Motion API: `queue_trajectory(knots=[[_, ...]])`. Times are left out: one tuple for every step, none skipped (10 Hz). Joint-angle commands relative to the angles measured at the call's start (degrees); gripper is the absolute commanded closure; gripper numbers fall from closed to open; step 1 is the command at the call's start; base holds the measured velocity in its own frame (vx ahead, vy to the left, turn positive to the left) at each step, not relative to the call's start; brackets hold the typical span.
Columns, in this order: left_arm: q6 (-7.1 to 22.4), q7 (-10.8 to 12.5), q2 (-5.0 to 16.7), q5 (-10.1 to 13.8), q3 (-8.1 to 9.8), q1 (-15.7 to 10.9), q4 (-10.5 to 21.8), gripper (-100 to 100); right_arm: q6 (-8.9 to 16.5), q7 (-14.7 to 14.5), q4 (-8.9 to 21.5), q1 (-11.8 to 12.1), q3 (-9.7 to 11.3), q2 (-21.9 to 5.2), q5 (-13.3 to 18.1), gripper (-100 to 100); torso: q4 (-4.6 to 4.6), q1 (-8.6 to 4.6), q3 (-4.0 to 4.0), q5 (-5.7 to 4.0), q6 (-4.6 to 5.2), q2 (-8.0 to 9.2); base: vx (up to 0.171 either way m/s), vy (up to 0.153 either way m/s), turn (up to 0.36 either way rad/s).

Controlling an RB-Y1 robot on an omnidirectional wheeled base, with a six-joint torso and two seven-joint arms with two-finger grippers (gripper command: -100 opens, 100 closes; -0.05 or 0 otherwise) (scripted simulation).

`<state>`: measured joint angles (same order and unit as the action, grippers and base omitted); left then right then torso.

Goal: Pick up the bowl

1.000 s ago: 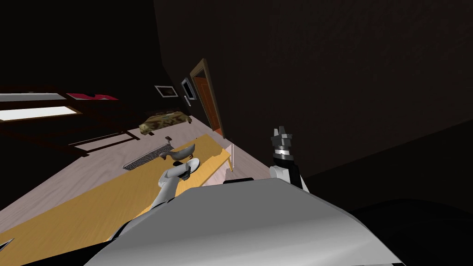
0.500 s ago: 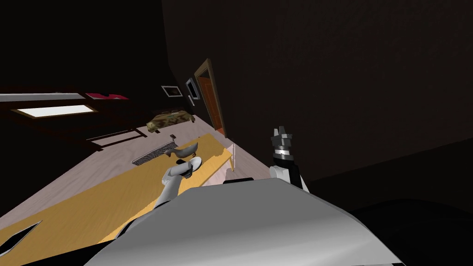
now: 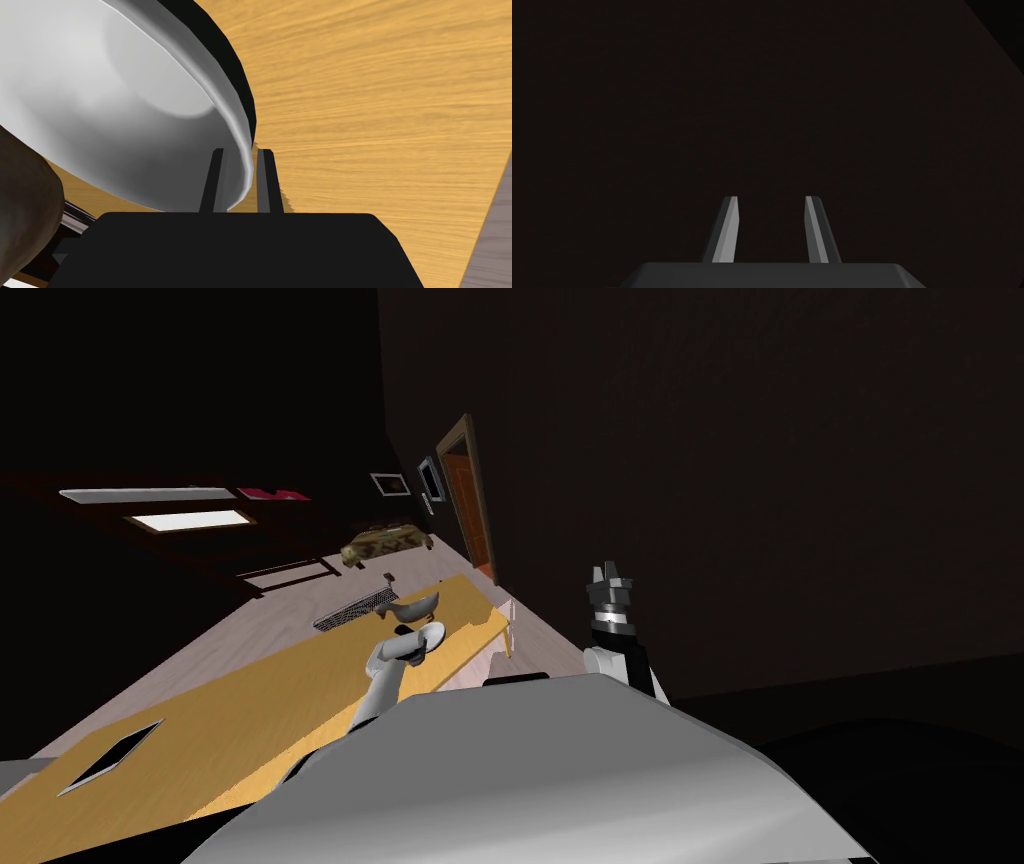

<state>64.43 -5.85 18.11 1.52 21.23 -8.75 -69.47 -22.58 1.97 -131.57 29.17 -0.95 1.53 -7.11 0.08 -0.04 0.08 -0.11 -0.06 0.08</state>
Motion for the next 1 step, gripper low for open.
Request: queue_trajectory(knots=[[0.0, 0.0, 0.0, 0.0, 0.0, 0.0, 0.0, 0, 0.0, 0.0, 0.0, 0.0, 0.0, 0.0, 0.0, 0, 0.0, 0.0, 0.0, 0.0, 0.0, 0.0, 0.0, 0.0, 0.0]])
